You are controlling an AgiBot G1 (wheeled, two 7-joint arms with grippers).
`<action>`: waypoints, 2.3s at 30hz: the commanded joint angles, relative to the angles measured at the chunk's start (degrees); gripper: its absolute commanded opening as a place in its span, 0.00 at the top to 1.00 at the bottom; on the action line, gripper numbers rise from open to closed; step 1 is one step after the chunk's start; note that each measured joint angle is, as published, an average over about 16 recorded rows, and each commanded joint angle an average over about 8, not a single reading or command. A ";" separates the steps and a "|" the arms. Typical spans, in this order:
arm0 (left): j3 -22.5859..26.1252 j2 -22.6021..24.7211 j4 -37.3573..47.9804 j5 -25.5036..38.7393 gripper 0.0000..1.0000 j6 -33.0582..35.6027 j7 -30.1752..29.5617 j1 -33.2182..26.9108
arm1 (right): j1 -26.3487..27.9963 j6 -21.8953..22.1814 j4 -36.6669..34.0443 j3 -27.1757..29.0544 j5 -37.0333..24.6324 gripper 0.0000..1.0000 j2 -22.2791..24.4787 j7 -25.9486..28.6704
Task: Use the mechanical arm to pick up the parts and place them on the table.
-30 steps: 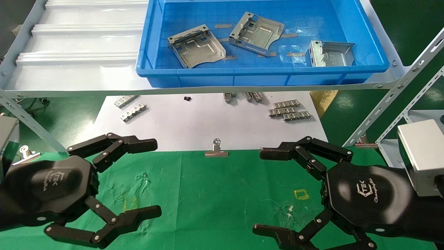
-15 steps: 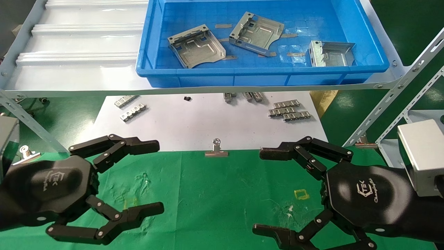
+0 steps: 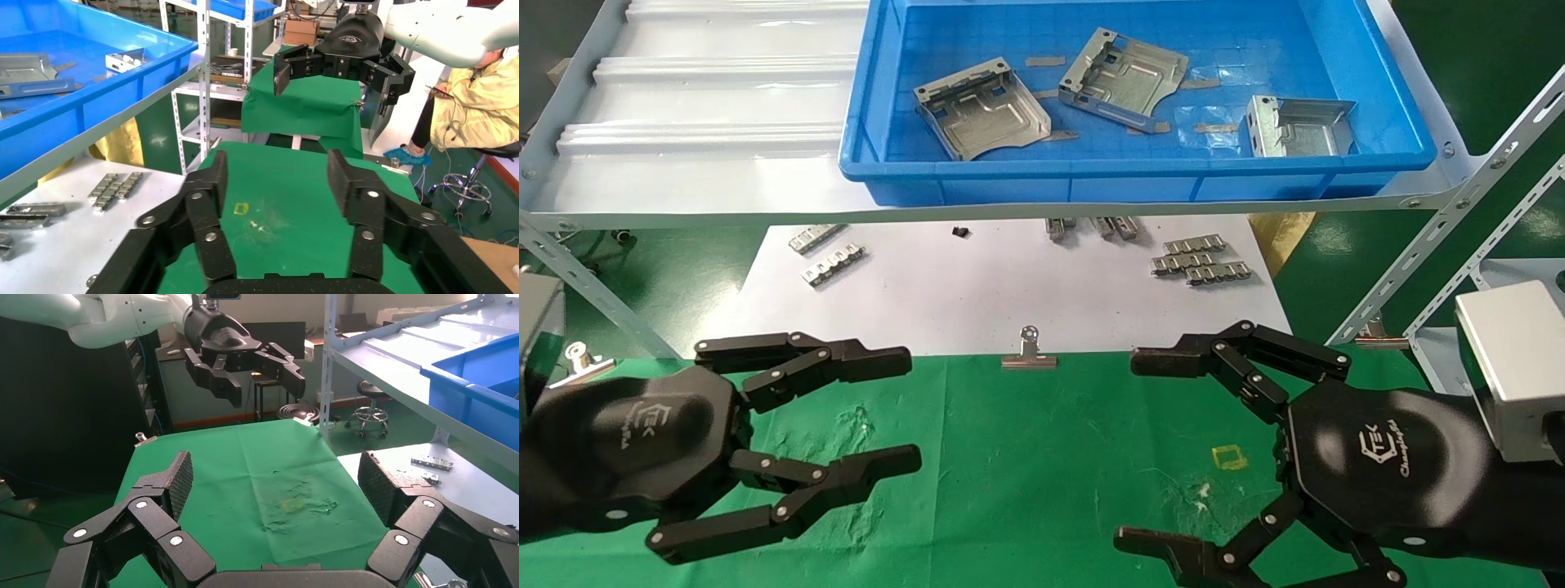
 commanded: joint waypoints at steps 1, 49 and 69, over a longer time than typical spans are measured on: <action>0.00 0.00 0.00 0.00 1.00 0.00 0.00 0.00 | 0.00 0.00 0.00 0.00 0.00 0.00 0.00 0.00; 0.00 0.00 0.00 0.00 0.00 0.00 0.00 0.00 | 53.45 35.27 -65.76 -17.97 -40.70 0.89 -40.33 -8.06; 0.00 0.00 0.00 0.00 0.00 0.00 0.00 0.00 | 55.06 33.05 -68.04 -22.99 -45.95 1.00 -42.58 -5.80</action>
